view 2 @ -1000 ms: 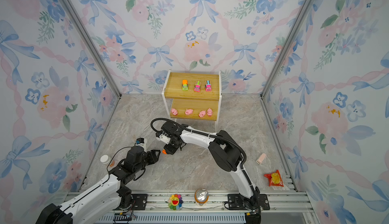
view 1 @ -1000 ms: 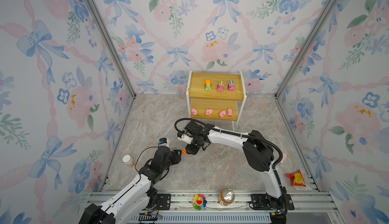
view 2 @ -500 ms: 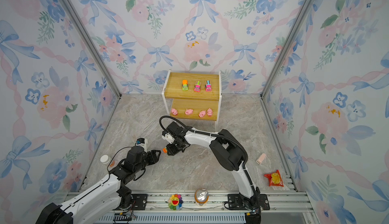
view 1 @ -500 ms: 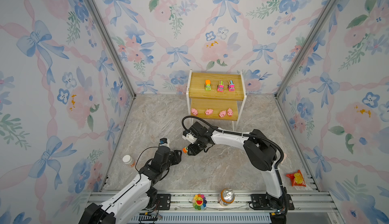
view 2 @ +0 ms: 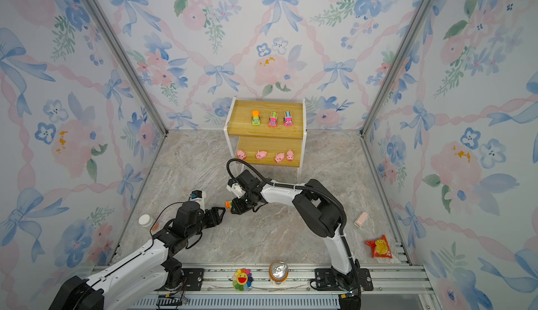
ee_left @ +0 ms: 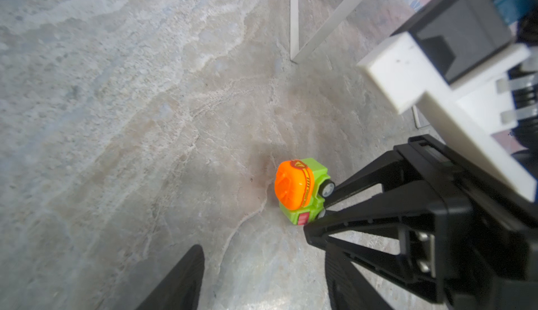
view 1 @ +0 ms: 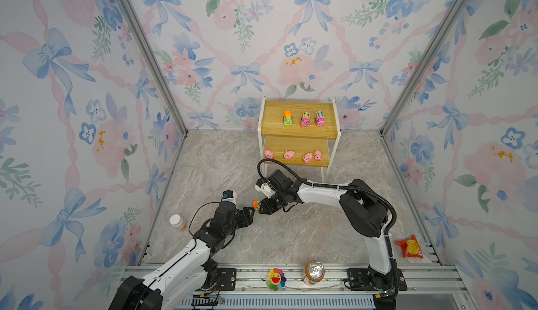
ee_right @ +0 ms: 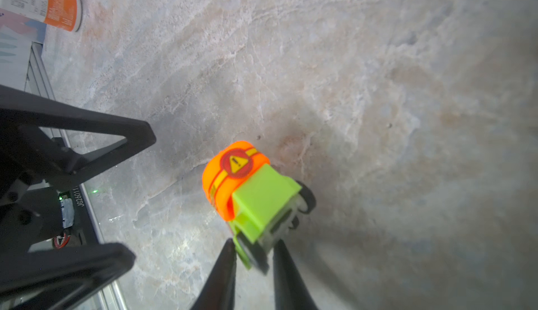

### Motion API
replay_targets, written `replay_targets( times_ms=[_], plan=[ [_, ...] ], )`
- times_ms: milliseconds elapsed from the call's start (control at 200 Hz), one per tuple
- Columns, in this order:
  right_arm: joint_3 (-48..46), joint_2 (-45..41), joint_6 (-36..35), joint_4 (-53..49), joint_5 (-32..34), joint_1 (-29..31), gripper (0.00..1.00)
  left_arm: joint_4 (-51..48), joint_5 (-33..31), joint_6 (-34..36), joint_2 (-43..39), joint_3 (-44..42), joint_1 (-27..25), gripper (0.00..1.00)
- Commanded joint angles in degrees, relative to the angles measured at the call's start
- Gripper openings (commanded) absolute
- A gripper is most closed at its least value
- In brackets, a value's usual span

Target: Place and organize the plastic toys onto the shelf

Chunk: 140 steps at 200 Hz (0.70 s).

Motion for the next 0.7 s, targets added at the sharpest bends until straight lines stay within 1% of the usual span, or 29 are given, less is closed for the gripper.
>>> replay_targets(
  times_ms=[0, 150, 290, 415, 600, 695],
  plan=[
    [-2.37, -1.85, 2.53, 3.84, -2.46, -1.32, 0.23, 3.08, 2.32, 1.28, 1.18, -0.38, 0.66, 0.68],
    [-4.98, -3.18, 3.50, 7.23, -4.45, -2.36, 0.23, 4.29, 3.99, 2.06, 1.59, -0.30, 1.73, 0.69],
    [-5.83, -3.44, 3.16, 7.45, -5.00, -3.07, 0.23, 6.35, 7.14, 2.72, 1.98, -0.08, 3.02, 0.69],
    [-6.40, -3.99, 2.98, 7.76, -5.09, -3.38, 0.23, 6.83, 8.30, 3.89, 2.45, 0.81, 3.25, 0.69],
    [-6.38, -4.96, 2.00, 4.94, -3.07, -3.45, 0.25, 7.12, 9.96, 4.86, 3.77, 2.25, 3.25, 0.70],
    [-6.05, -5.66, 0.87, 1.94, -1.22, -3.40, 0.28, 7.33, 11.80, 6.74, 5.24, 3.48, 3.23, 0.71]
  ],
)
